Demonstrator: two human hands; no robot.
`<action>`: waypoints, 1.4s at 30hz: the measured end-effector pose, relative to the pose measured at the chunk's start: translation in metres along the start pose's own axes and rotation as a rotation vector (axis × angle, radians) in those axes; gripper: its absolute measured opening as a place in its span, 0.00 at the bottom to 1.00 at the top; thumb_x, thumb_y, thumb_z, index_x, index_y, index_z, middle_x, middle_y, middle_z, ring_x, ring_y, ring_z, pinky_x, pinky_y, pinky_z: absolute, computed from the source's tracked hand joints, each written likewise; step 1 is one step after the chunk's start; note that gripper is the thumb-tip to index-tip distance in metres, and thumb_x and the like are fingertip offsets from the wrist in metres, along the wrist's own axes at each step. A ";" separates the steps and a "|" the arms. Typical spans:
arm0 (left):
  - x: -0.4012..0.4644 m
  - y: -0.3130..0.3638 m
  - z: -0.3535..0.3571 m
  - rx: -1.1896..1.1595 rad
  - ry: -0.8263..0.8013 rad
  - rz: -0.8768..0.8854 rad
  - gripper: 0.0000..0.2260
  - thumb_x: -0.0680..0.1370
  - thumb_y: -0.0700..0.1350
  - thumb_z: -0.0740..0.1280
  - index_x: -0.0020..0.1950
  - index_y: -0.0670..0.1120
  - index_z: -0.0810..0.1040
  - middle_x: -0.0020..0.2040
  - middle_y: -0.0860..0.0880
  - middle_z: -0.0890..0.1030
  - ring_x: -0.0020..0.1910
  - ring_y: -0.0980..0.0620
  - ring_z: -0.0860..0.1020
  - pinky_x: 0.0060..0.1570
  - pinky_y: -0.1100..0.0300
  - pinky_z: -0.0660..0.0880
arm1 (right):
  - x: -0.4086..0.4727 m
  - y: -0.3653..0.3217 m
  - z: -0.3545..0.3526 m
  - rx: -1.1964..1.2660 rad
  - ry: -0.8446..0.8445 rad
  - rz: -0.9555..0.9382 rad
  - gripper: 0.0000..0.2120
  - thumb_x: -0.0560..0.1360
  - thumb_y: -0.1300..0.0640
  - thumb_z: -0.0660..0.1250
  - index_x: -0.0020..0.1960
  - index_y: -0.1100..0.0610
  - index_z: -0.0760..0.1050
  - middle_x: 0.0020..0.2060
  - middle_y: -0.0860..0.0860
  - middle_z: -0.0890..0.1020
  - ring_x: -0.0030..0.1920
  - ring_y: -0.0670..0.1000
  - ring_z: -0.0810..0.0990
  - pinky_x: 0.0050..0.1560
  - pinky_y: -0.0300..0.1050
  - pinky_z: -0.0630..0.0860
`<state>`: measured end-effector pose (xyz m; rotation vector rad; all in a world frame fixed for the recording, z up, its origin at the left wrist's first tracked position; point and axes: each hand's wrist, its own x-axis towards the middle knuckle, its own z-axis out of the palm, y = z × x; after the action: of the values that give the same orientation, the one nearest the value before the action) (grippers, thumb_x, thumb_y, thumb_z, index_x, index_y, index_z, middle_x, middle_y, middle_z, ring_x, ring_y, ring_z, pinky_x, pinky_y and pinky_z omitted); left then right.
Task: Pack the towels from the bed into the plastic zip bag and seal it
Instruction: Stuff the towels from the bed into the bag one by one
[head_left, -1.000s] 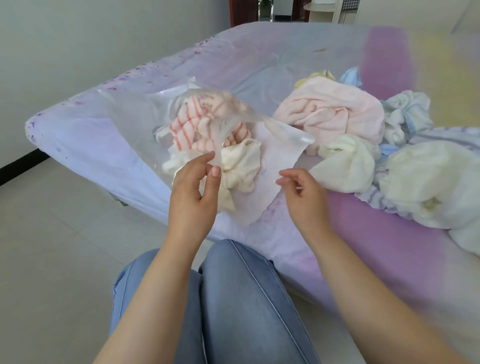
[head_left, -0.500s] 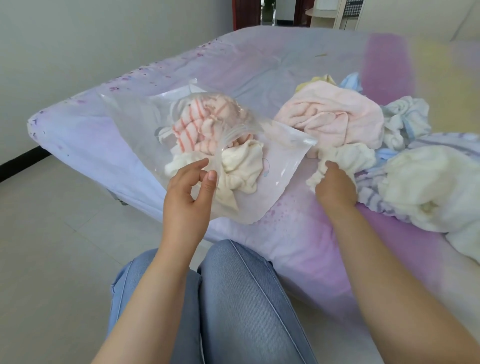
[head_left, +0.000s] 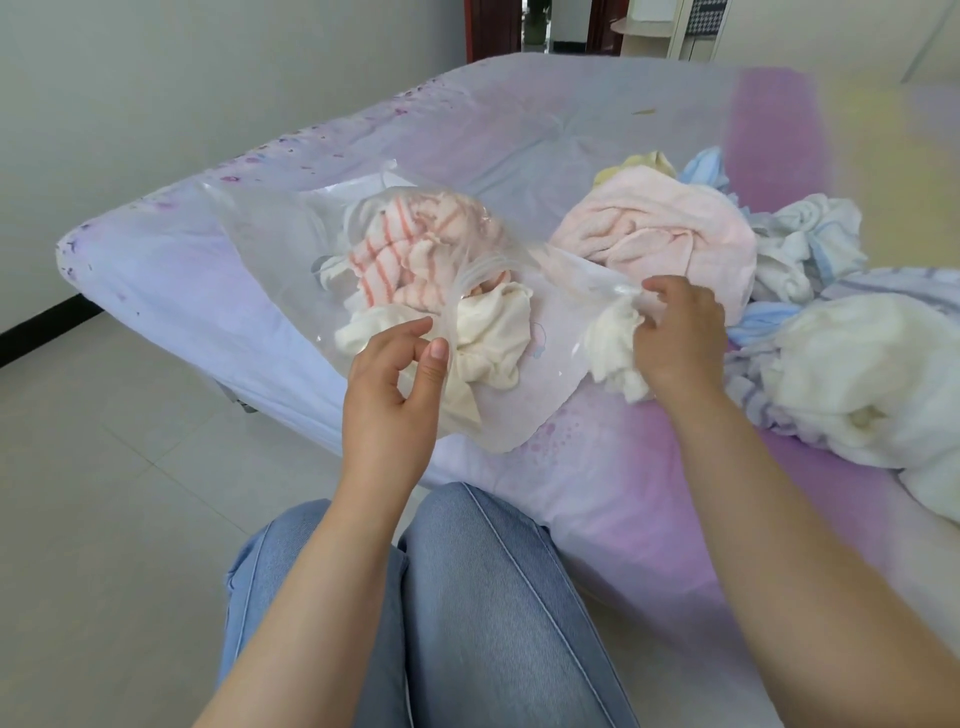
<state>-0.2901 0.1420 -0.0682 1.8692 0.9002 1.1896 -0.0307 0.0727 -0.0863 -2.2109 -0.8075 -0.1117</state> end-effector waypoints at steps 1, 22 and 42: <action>-0.001 0.000 -0.001 0.008 0.001 0.005 0.11 0.80 0.50 0.64 0.38 0.59 0.73 0.59 0.56 0.78 0.64 0.53 0.74 0.64 0.51 0.70 | 0.004 0.011 0.010 -0.096 -0.102 0.063 0.21 0.75 0.59 0.61 0.68 0.52 0.67 0.67 0.58 0.69 0.67 0.61 0.66 0.66 0.55 0.65; -0.001 -0.006 -0.001 -0.002 -0.017 0.007 0.12 0.80 0.52 0.62 0.43 0.46 0.77 0.57 0.61 0.79 0.63 0.55 0.75 0.63 0.49 0.71 | -0.115 -0.040 -0.030 0.564 -0.388 -0.102 0.24 0.66 0.49 0.75 0.51 0.35 0.62 0.45 0.33 0.74 0.43 0.31 0.74 0.37 0.25 0.69; -0.006 0.000 -0.012 -0.019 -0.013 -0.005 0.12 0.81 0.52 0.60 0.44 0.48 0.77 0.57 0.65 0.78 0.63 0.57 0.74 0.64 0.52 0.71 | -0.092 -0.035 0.070 -0.153 -0.327 -0.410 0.28 0.70 0.43 0.67 0.66 0.54 0.67 0.53 0.54 0.82 0.51 0.60 0.80 0.43 0.47 0.68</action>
<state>-0.3030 0.1395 -0.0672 1.8565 0.8832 1.1776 -0.1356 0.0912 -0.1428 -2.2038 -1.4728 -0.0092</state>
